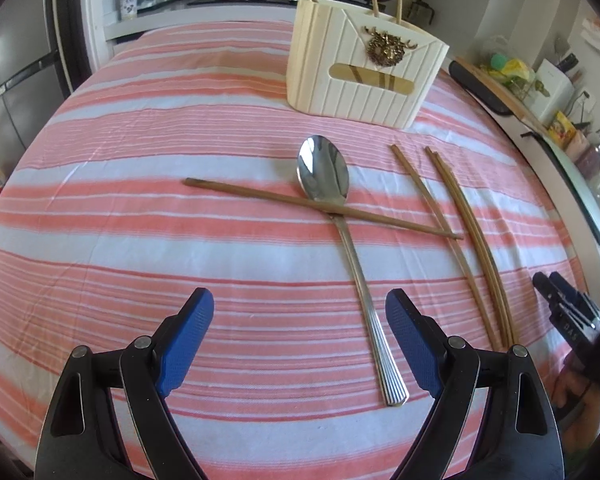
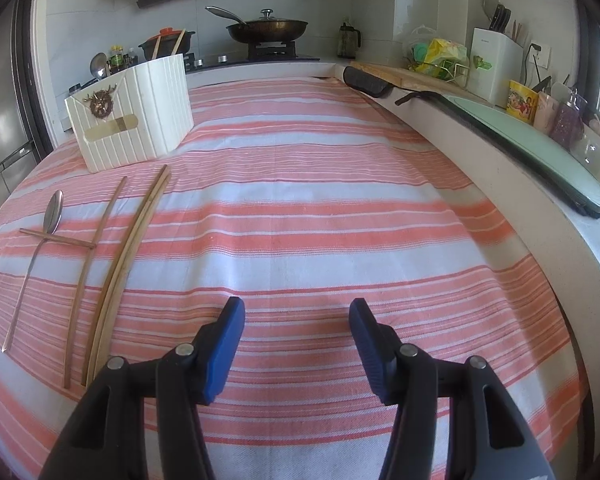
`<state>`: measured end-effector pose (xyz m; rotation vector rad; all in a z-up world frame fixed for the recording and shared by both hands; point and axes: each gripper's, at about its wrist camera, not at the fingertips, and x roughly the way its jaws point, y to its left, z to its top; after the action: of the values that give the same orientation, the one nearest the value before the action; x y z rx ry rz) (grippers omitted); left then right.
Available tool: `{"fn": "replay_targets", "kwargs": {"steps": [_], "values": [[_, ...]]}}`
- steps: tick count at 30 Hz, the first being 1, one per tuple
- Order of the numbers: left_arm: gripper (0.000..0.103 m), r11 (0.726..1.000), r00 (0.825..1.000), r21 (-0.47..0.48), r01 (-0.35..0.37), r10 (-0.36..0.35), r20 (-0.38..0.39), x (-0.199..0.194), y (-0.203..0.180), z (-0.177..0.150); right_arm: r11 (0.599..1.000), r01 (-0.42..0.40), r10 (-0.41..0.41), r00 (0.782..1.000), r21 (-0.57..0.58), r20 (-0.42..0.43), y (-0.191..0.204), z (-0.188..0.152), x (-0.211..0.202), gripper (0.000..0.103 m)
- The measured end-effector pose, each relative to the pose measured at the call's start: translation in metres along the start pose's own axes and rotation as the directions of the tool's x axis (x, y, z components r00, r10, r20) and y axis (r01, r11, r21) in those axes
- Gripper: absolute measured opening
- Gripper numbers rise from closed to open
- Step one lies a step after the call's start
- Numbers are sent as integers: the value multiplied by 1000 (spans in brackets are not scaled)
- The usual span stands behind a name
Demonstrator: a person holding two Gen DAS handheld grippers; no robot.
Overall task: Organize utensils
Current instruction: 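Move the left gripper to a wooden chopstick beside the spoon and close on it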
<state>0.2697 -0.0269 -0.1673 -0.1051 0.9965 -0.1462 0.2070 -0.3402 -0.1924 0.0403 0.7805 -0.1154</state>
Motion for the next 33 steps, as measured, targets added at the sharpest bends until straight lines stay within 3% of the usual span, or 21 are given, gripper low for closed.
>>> {"fn": "replay_targets", "kwargs": {"steps": [4,8,11,13,16,18,23,25,27,29,31,32,33], "values": [[89,998,1000,56,-29,29,12,4,-21,4,1000,0,0,1000,-1,2,0,-1,-1,56],[89,998,999,54,-34,34,6,9,-32,8,1000,-5,5,1000,-3,-1,0,-1,0,56],[88,998,999,45,39,-39,1,7,-43,18,1000,-4,4,1000,-15,-9,2,0,1,56],[88,994,997,93,65,-68,29,2,-57,23,1000,-3,3,1000,-20,-10,4,0,1,56],[88,972,995,232,31,-53,90,0,-76,25,999,-28,27,1000,-28,-10,4,0,1,56],[89,926,994,375,45,-78,73,8,-89,26,999,-35,34,999,-32,-14,4,0,1,57],[89,761,997,645,75,-80,-22,30,-100,23,999,-35,34,999,-31,-16,5,0,1,57],[88,719,997,691,73,-54,-49,42,-101,23,999,-33,33,999,-31,-15,6,0,2,57],[85,701,997,709,77,-38,-71,51,-100,26,999,-30,30,999,-32,-14,6,0,1,57],[69,720,989,678,146,-82,-126,55,-96,36,999,-30,29,999,-31,-13,6,0,1,57],[38,743,976,636,210,-119,-183,60,-94,45,999,-32,31,999,-28,-12,5,0,1,57],[31,749,975,627,213,-119,-189,62,-94,48,999,-32,32,999,-27,-12,6,0,1,57],[16,750,976,629,205,-109,-188,63,-95,49,999,-33,33,999,-26,-12,5,0,1,57]]}}
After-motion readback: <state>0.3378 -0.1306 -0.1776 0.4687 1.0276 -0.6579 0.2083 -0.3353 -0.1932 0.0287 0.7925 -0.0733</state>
